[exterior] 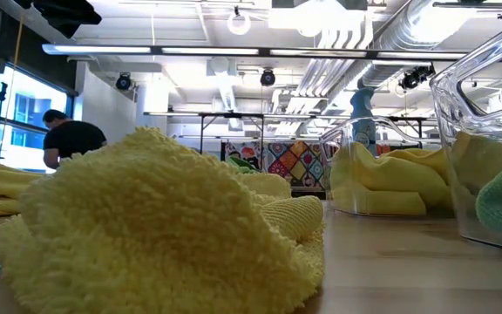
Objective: Sort microfiber towel by color & place in baskets
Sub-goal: Put the green microfiber towel into the bottom transparent bin, then put the yellow microfiber towel into the top transparent bin
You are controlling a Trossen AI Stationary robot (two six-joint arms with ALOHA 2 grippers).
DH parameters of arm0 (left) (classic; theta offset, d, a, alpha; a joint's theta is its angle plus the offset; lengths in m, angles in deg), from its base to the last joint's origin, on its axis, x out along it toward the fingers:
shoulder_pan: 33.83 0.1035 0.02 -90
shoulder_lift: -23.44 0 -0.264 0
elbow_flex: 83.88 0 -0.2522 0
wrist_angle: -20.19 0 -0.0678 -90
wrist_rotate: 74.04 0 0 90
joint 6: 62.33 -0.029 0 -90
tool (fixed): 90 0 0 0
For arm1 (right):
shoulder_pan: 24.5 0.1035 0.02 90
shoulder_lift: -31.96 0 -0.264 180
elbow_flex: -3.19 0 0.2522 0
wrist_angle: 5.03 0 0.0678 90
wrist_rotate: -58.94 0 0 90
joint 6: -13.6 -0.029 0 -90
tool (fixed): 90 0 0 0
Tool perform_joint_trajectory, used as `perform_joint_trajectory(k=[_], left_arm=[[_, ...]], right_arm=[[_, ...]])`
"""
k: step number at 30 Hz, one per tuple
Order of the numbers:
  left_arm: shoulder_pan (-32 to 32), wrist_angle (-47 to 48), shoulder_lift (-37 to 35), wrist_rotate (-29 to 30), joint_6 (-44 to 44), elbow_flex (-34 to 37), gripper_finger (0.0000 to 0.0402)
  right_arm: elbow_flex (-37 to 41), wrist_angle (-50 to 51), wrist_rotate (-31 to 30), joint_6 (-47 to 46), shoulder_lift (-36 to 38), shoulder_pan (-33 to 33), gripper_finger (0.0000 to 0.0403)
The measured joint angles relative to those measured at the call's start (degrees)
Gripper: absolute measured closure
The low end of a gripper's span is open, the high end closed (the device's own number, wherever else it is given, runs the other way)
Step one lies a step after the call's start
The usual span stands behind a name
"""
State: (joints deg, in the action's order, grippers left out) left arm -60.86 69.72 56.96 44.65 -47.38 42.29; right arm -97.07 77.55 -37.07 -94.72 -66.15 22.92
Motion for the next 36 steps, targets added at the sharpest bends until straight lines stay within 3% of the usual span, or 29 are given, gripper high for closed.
perform_joint_trajectory(k=[5, 15, 20, 29, 36], left_arm=[[0.0, 0.0, 0.0, 0.1, 0.0, 0.0, 0.0326], [0.0, 0.9, 0.0, 0.1, -0.1, 0.0, 0.0326], [0.0, 2.1, 0.0, 0.1, -0.1, 0.0, 0.0326], [0.0, 2.4, 0.0, 0.1, -0.1, 0.0, 0.0326], [0.0, 2.4, 0.0, 0.0, -0.1, 0.0, 0.0326]], right_arm=[[0.1, -5.1, -2.6, -3.3, -4.0, -1.8, 0.0403], [0.2, -8.4, 3.5, -3.9, -10.9, -3.6, 0.0389], [0.2, -10.6, 6.7, -5.6, -13.1, -3.6, 0.0336], [0.2, -10.9, 6.0, -7.2, -10.7, -3.4, 0.0216], [0.2, -9.6, 6.1, -5.2, -6.2, -3.4, 0.0183]])
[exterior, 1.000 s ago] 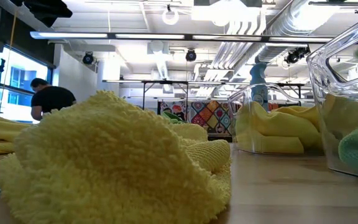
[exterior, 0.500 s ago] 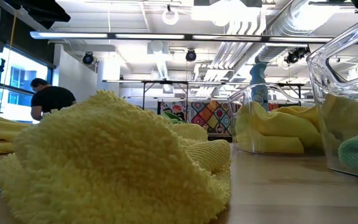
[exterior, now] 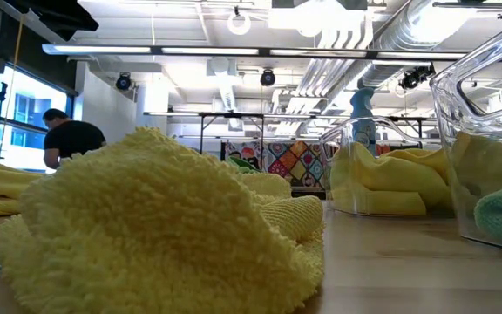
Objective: Sort microfiber towel by color & place in baskets
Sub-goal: Put the yellow microfiber towel into the top transparent bin
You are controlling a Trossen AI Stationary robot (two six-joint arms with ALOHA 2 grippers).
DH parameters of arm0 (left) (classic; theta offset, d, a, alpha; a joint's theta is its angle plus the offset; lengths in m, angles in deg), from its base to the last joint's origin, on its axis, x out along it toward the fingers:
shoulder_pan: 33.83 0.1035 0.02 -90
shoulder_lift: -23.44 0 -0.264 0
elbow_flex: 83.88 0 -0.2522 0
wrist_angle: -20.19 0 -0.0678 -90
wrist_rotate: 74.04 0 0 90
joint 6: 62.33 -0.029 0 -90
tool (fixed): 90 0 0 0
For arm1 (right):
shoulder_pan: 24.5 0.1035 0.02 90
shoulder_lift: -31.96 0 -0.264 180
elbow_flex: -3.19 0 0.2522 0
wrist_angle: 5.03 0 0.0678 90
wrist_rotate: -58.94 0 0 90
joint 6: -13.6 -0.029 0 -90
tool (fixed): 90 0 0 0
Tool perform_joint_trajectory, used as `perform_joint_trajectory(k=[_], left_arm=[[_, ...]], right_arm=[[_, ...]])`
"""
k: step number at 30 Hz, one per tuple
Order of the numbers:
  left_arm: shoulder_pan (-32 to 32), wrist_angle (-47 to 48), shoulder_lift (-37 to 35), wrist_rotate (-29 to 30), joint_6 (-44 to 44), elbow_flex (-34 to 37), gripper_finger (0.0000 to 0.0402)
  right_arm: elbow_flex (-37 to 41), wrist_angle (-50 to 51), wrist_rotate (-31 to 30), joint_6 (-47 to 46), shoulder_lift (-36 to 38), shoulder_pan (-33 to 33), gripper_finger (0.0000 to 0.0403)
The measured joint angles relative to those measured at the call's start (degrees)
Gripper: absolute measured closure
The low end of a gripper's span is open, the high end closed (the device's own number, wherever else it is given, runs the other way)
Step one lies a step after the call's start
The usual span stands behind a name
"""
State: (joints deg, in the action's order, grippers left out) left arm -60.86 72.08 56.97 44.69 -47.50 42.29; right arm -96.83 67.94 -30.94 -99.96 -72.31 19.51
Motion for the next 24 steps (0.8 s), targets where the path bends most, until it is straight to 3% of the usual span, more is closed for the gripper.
perform_joint_trajectory(k=[15, 24], left_arm=[[0.0, -0.7, -0.1, -0.2, 2.3, 0.0, 0.0326], [0.0, -0.6, -0.6, -6.6, -0.4, 0.0, 0.0326]], right_arm=[[0.0, 6.2, -1.1, 1.5, 3.4, -1.9, 0.0182], [0.0, 2.8, -6.7, 1.5, 3.4, -4.9, 0.0182]])
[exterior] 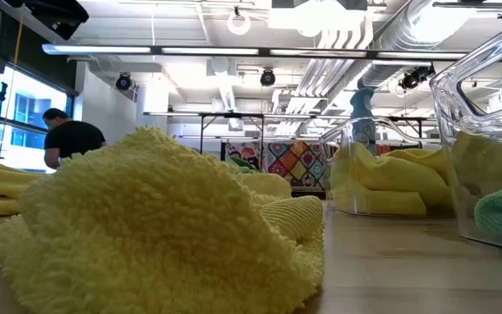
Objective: Sort microfiber towel by color & place in baskets
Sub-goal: Put the yellow microfiber towel into the top transparent bin
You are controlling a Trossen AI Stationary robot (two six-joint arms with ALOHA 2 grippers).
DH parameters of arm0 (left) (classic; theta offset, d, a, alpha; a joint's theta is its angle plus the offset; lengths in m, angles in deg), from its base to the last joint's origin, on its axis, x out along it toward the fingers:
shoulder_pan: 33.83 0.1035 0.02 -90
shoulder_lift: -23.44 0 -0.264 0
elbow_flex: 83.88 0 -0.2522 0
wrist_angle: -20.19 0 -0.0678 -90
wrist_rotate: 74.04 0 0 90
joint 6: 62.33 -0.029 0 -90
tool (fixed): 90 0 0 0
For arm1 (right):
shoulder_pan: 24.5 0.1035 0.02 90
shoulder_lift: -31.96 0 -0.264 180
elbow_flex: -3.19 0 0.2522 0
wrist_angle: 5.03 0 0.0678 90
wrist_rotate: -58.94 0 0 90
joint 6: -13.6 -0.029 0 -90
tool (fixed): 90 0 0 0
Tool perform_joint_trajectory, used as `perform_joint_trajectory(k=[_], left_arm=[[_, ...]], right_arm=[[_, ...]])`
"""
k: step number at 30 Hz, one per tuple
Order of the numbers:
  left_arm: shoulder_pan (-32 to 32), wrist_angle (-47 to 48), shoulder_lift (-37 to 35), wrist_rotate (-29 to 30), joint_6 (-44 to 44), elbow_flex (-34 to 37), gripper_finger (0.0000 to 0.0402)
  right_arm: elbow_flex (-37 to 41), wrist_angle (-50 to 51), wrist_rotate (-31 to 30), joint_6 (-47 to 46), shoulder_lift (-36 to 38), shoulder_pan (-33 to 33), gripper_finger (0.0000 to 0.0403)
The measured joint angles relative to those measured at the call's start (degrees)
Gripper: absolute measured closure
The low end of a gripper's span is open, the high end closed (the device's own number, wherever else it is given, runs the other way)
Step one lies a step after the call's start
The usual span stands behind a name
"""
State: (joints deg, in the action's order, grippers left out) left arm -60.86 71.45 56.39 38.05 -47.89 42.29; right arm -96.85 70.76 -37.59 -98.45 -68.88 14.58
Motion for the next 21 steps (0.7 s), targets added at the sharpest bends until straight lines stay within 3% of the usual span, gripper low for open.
perform_joint_trajectory(k=[5, 11, 16, 21], left_arm=[[0.0, 0.0, 0.0, -0.5, 0.0, 0.0, 0.0326], [0.0, 0.3, 0.2, -0.6, 0.3, 0.0, 0.0326], [0.0, 0.4, 0.5, -0.1, 1.8, 0.0, 0.0326], [0.5, 0.4, 2.4, 7.7, 8.1, 0.0, 0.0326]], right_arm=[[0.0, -6.3, -7.0, 3.0, 0.2, -1.7, 0.0182], [0.0, -12.4, -15.8, 15.4, 0.2, -5.9, 0.0182], [0.0, -14.5, -13.2, 29.2, 0.2, -11.3, 0.0182], [0.0, -10.6, -6.5, 41.5, 0.7, -16.9, 0.0182]])
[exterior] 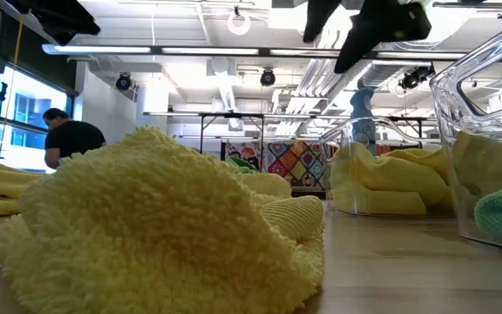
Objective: Sort microfiber towel by color & place in baskets
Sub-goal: Put the yellow microfiber towel into the top transparent bin
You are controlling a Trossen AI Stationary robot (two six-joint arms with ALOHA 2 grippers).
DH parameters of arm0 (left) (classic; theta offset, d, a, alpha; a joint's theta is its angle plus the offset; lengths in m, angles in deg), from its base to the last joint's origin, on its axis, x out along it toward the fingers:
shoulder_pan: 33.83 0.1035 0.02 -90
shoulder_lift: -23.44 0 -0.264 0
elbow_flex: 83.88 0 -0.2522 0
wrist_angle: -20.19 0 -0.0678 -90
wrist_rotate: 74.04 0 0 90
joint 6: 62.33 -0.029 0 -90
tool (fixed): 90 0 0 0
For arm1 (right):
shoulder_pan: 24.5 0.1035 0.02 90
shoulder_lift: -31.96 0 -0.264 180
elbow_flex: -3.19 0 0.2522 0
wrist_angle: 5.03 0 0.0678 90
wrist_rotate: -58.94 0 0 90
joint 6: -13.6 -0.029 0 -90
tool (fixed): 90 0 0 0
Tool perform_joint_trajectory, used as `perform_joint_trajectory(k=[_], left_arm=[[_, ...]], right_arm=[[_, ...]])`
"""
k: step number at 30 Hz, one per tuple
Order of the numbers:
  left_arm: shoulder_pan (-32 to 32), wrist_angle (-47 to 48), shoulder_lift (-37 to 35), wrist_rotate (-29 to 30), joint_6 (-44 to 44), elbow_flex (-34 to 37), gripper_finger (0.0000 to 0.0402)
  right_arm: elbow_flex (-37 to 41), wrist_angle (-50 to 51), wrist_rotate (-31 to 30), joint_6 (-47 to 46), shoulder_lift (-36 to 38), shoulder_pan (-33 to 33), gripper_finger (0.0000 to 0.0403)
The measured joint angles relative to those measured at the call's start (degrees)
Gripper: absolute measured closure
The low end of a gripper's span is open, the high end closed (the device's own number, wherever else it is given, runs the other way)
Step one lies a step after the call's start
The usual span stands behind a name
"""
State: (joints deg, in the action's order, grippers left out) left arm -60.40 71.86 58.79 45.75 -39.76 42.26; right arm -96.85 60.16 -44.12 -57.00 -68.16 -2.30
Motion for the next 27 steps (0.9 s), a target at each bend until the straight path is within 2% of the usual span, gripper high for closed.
perform_joint_trajectory(k=[3, 7, 16, 19, 23, 27], left_arm=[[2.9, -0.1, 2.2, 0.8, 2.0, 0.0, 0.0326], [9.3, -0.5, 6.1, -0.1, 5.8, 0.0, 0.0326], [25.3, -8.9, 14.3, -11.0, 1.9, 0.0, 0.0326], [28.8, -12.2, 16.3, -11.8, 0.9, 0.0, 0.0326], [32.3, -15.6, 18.1, -12.7, 0.8, -2.5, 0.0326], [35.9, -14.1, 20.0, -12.8, -0.6, -6.6, 0.0325]], right_arm=[[0.0, 3.6, 1.9, 7.9, 0.8, -2.6, 0.0182], [0.0, 7.9, -0.1, 19.9, 2.5, -4.9, 0.0182], [1.0, 15.1, -4.2, 36.3, 11.4, -8.5, 0.0183], [5.4, 14.7, -4.3, 38.3, 16.7, -9.6, 0.0183], [15.5, 10.1, -4.7, 36.6, 25.4, -10.8, 0.0183], [25.3, 3.7, -4.6, 34.6, 34.0, -11.0, 0.0183]])
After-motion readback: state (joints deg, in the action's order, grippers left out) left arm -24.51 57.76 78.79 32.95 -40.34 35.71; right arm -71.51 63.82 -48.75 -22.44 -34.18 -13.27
